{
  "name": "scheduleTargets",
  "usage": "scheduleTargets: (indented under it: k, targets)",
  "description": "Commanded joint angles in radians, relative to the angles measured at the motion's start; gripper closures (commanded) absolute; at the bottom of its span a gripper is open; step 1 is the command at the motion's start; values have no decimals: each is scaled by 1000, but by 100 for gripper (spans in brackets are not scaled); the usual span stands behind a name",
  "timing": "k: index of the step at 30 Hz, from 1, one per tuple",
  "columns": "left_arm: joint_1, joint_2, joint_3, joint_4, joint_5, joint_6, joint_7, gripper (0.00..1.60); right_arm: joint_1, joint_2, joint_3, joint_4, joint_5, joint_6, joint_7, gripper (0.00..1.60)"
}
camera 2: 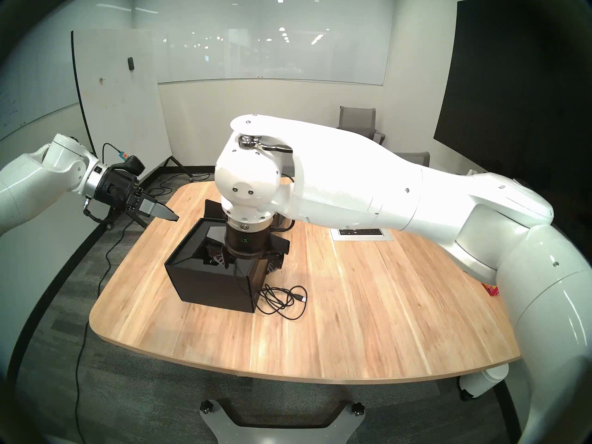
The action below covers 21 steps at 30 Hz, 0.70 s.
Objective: Open the box and place the mouse inside
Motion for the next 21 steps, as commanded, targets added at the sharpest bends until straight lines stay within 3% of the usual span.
scheduleTargets:
  k: [1,21]
  targets:
    - [-19,-1,-14,0,-5,-2,-21,0,-12,11,27,-21,-1,-26,1,0]
    - [-19,-1,-13,-1,-6,-2,-18,0,-54,72,38,-169,-1,-207,1,0]
